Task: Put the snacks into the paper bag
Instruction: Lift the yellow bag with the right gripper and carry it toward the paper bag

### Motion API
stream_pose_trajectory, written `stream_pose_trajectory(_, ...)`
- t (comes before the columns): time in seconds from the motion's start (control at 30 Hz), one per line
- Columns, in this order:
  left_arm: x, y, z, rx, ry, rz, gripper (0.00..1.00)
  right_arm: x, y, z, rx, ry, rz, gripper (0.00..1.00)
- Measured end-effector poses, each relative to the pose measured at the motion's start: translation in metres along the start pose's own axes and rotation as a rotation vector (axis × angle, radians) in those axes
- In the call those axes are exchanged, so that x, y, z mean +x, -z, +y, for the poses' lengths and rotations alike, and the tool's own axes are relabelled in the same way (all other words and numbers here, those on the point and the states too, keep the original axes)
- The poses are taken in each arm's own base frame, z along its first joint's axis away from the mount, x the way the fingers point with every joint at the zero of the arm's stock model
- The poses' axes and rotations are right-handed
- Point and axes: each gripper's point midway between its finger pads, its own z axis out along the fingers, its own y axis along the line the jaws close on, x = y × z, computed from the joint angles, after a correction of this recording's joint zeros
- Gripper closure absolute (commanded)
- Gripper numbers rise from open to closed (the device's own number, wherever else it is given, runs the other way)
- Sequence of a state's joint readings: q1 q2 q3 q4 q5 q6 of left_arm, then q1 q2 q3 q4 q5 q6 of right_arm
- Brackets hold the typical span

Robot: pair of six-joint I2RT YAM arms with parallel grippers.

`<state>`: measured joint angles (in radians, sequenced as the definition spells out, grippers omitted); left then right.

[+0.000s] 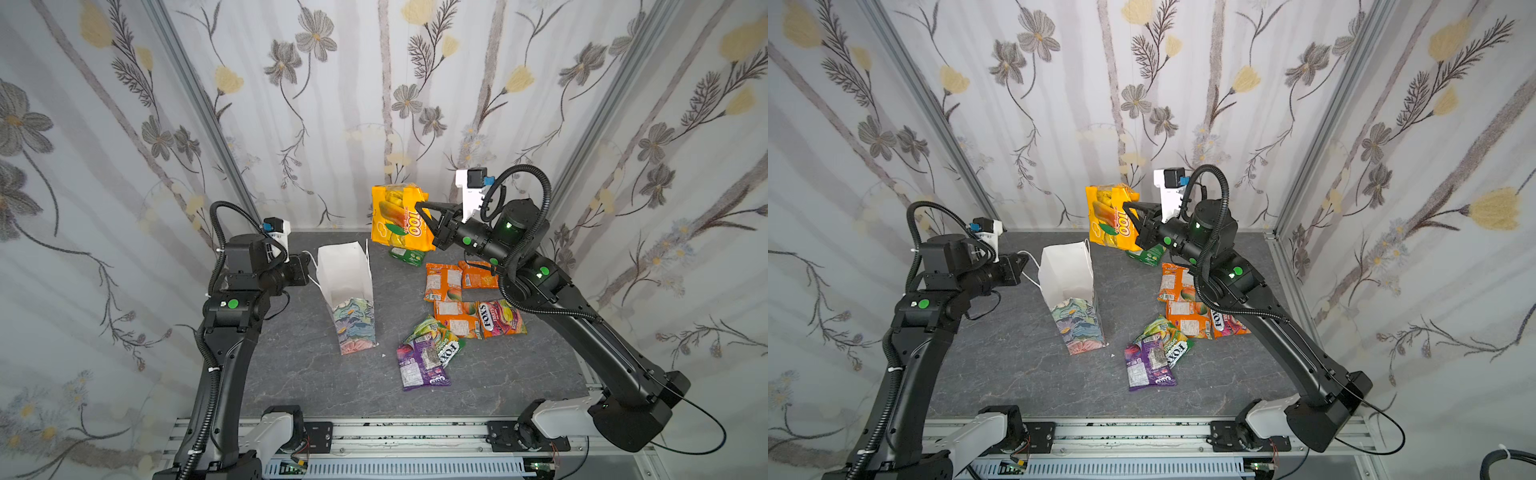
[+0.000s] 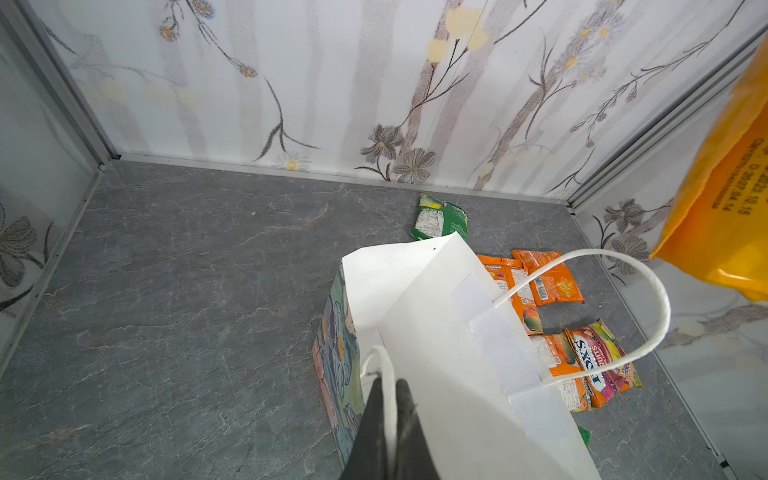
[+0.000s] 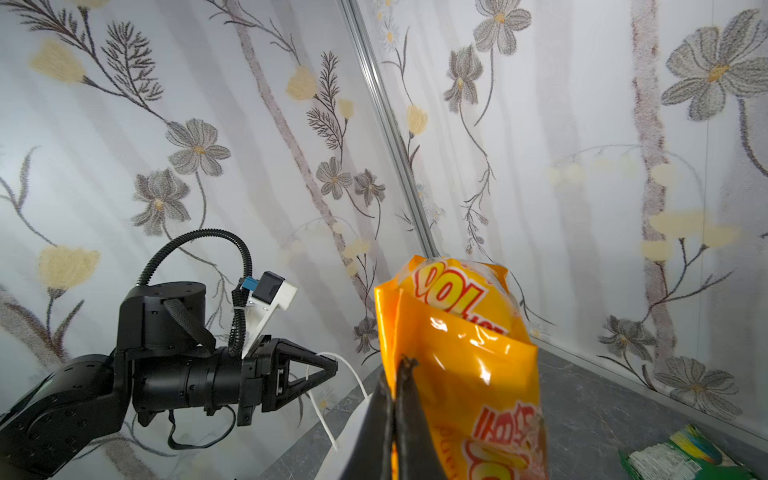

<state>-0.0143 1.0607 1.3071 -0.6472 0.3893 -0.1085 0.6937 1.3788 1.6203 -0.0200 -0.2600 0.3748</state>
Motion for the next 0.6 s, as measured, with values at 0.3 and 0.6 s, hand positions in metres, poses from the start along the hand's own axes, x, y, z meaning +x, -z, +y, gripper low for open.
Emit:
stream_pose_trajectory(0.3, 0.002, -0.003, 0.001, 0.000, 0.002, 0.010, 1.00, -0.006, -0.012, 0.036, -0.042, 0.053, -0.013, 1.00)
stream_pose_trajectory(0.6, 0.001, 0.000, 0.003, -0.017, -0.008, -0.008, 1.00, 0.024, -0.043, 0.086, -0.099, 0.087, 0.046, 1.00)
